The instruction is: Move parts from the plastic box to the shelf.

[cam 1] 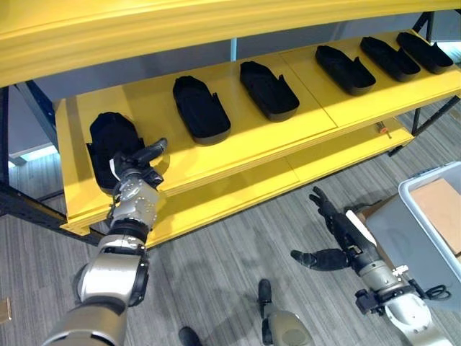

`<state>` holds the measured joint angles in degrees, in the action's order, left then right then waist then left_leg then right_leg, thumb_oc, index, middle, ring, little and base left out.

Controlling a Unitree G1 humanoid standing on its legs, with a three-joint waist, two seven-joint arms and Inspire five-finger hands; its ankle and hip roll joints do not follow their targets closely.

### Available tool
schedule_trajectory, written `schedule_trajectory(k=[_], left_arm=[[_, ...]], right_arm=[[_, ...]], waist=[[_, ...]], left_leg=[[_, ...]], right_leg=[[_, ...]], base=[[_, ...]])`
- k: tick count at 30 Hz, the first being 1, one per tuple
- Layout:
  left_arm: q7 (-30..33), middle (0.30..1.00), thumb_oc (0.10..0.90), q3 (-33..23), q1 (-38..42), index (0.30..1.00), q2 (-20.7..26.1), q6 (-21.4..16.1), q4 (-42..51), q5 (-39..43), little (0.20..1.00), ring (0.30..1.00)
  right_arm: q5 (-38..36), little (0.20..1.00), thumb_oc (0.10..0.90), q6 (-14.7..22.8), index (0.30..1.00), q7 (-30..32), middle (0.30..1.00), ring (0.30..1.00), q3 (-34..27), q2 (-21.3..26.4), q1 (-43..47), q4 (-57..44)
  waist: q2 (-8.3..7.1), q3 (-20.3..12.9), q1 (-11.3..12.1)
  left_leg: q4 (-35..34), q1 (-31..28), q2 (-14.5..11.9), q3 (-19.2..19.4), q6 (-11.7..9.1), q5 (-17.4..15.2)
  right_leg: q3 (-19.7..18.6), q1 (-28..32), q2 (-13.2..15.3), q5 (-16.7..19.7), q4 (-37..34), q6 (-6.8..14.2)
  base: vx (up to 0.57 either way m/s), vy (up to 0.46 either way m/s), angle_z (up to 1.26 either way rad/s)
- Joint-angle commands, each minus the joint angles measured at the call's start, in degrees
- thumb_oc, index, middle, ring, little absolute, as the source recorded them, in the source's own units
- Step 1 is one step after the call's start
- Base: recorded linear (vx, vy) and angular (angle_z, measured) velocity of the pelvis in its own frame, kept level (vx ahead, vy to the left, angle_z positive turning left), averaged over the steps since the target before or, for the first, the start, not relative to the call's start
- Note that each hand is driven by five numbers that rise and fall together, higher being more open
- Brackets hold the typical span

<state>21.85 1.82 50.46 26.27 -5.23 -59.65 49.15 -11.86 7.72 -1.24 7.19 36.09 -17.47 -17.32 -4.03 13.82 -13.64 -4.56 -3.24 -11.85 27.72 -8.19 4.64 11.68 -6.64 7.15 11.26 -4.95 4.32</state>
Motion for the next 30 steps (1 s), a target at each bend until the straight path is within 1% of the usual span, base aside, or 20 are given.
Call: schedule_trajectory(k=[1,10,11,14,16,17,19,20,21,22,23,24,26,27,28,30], left_arm=[[-0.61,1.0,0.9,-2.42,6.17,1.0,4.18,-4.35,-0.54,-1.21,1.0,1.0],[-0.26,1.0,0.9,-0.96,7.02,1.0,7.4,-3.97,-0.7,-5.87,1.0,1.0],[-0.15,1.0,0.9,0.4,7.64,1.0,8.43,-4.04,0.27,-8.6,1.0,1.0],[0.82,1.0,0.9,2.61,8.39,1.0,10.12,-5.15,2.79,-11.49,1.0,1.0],[1.72,1.0,0.9,3.77,8.55,1.0,10.77,-6.48,6.87,-12.73,1.0,1.0],[1.8,1.0,0.9,3.76,8.47,1.0,10.74,-6.44,6.99,-12.77,1.0,1.0],[2.75,1.0,0.9,5.19,8.91,1.0,11.01,-7.85,12.2,-13.49,1.0,1.0],[2.8,1.0,0.9,5.19,8.87,1.0,10.99,-7.82,12.27,-13.52,1.0,1.0],[3.54,1.0,0.9,5.6,8.96,1.0,10.89,-8.93,15.81,-13.7,1.0,1.0],[3.59,1.0,0.9,5.59,8.91,1.0,10.87,-8.91,15.88,-13.73,1.0,1.0],[4.01,1.0,0.9,5.8,8.83,1.0,11.11,-9.43,17.66,-14.02,1.0,1.0],[4.78,1.0,0.9,6.04,8.46,1.0,11.17,-10.45,22.05,-14.39,1.0,1.0],[4.99,1.0,0.9,6.05,8.1,1.0,11.07,-10.84,23.78,-14.31,1.0,1.0],[4.86,1.0,0.9,5.62,6.75,1.0,10.78,-12.13,28.1,-13.25,1.0,1.0],[4.86,1.0,0.9,5.53,5.77,1.0,10.33,-12.55,30.22,-13.2,1.0,1.0],[4.82,1.0,0.9,5.24,4.64,1.0,9.86,-12.88,32.19,-13.0,1.0,1.0]], right_arm=[[-0.36,1.0,0.9,4.39,1.0,1.23,1.0,1.0,-4.54,-0.46,3.17,-3.74],[-0.56,1.0,0.9,4.76,1.0,1.13,1.0,1.0,-4.86,-0.4,3.13,-3.24],[-0.7,1.0,0.9,4.94,1.0,1.13,1.0,1.0,-5.2,-0.16,3.18,-2.98],[-1.41,1.0,0.9,5.38,1.0,0.77,1.0,1.0,-5.25,-0.07,3.62,-2.69],[-1.56,1.0,0.9,5.69,1.0,0.77,1.0,1.0,-5.35,-0.01,3.8,-2.53],[-1.55,1.0,0.9,5.7,1.0,0.77,1.0,1.0,-5.35,-0.01,3.79,-2.52],[-1.51,1.0,0.9,5.78,1.0,0.77,1.0,1.0,-5.44,0.1,3.85,-2.29],[-1.5,1.0,0.9,5.78,1.0,0.76,1.0,1.0,-5.43,0.09,3.85,-2.28],[-1.27,1.0,0.9,5.79,1.0,0.77,1.0,1.0,-5.48,0.09,3.92,-2.17],[-1.27,1.0,0.9,5.8,1.0,0.77,1.0,1.0,-5.48,0.09,3.91,-2.16],[-1.22,1.0,0.9,5.8,1.0,0.8,1.0,1.0,-5.62,0.04,3.83,-2.23],[-1.22,1.0,0.9,5.85,1.0,0.81,1.0,1.0,-5.88,-0.12,3.65,-2.31],[-1.19,1.0,0.9,5.83,1.0,0.8,1.0,1.0,-6.0,-0.13,3.56,-2.35],[-1.05,1.0,0.9,5.77,1.0,0.7,1.0,1.0,-6.47,-0.21,3.28,-2.4],[-0.92,1.0,0.9,5.76,1.0,0.73,1.0,1.0,-6.58,-0.28,3.11,-2.36],[-0.77,1.0,0.9,5.75,1.0,0.71,1.0,1.0,-6.62,-0.33,2.98,-2.45]], waist=[[-0.8,-0.37,0.48],[-0.55,-0.77,1.07],[-0.39,-0.93,1.22],[-0.27,-1.28,1.52],[-0.1,-1.62,1.82],[-0.11,-1.62,1.81],[-0.03,-1.95,2.07],[-0.04,-1.95,2.06],[0.06,-2.15,2.27],[0.06,-2.15,2.26],[0.08,-2.22,2.34],[0.1,-2.42,2.52],[0.12,-2.5,2.62],[0.08,-2.49,2.86],[0.1,-2.54,2.94],[0.12,-2.57,3.03]], left_leg=[[2.04,-3.09,0.47,-2.63,-0.1,-1.65],[1.74,-3.44,0.65,-2.98,-0.06,-1.56],[1.65,-3.5,0.68,-3.11,-0.06,-1.45],[1.58,-3.57,0.9,-3.37,0.01,-1.42],[1.53,-3.59,0.97,-3.61,0.05,-1.46],[1.53,-3.6,0.98,-3.62,0.05,-1.46],[1.43,-3.71,1.16,-3.91,0.13,-1.48],[1.43,-3.71,1.17,-3.92,0.13,-1.48],[1.26,-3.75,1.27,-4.14,0.16,-1.45],[1.25,-3.76,1.28,-4.16,0.16,-1.45],[1.19,-3.79,1.33,-4.22,0.19,-1.43],[1.08,-3.82,1.42,-4.46,0.29,-1.45],[1.07,-3.81,1.42,-4.58,0.33,-1.48],[1.08,-3.74,1.43,-4.82,0.39,-1.52],[1.1,-3.71,1.42,-4.92,0.4,-1.52],[1.11,-3.7,1.44,-5.03,0.43,-1.53]], right_leg=[[0.1,4.25,1.28,-5.3,3.1,5.04],[0.56,5.17,1.42,-5.36,2.81,5.1],[0.68,5.41,1.46,-5.44,2.79,5.1],[1.06,5.72,1.57,-5.46,2.83,5.15],[1.32,5.99,1.71,-5.5,2.73,5.21],[1.33,6.02,1.72,-5.51,2.72,5.21],[1.57,6.33,1.85,-5.46,2.65,5.24],[1.58,6.35,1.86,-5.46,2.64,5.24],[1.87,6.59,1.91,-5.44,2.57,5.26],[1.89,6.61,1.91,-5.43,2.56,5.26],[2.02,6.71,1.91,-5.43,2.55,5.28],[2.22,6.86,2.01,-5.45,2.47,5.33],[2.33,6.94,2.06,-5.43,2.45,5.33],[2.54,7.05,2.14,-5.43,2.47,5.32],[2.65,7.21,2.16,-5.44,2.41,5.31],[2.77,7.34,2.17,-5.42,2.34,5.28]], base=[[0.0,0.0,0.0],[0.0,0.002,0.02],[0.0,0.0,0.0],[-0.01,0.012,0.08],[0.0,0.006,0.1],[0.01,0.007,0.1],[0.0,0.007,0.08],[0.0,0.008,0.08],[0.0,0.007,0.1],[0.0,0.009,0.11],[-0.01,0.006,0.14],[-0.01,0.006,0.12],[-0.01,0.003,0.07],[0.0,0.0,0.0],[0.0,0.0,0.0],[-0.01,0.0,0.04]])
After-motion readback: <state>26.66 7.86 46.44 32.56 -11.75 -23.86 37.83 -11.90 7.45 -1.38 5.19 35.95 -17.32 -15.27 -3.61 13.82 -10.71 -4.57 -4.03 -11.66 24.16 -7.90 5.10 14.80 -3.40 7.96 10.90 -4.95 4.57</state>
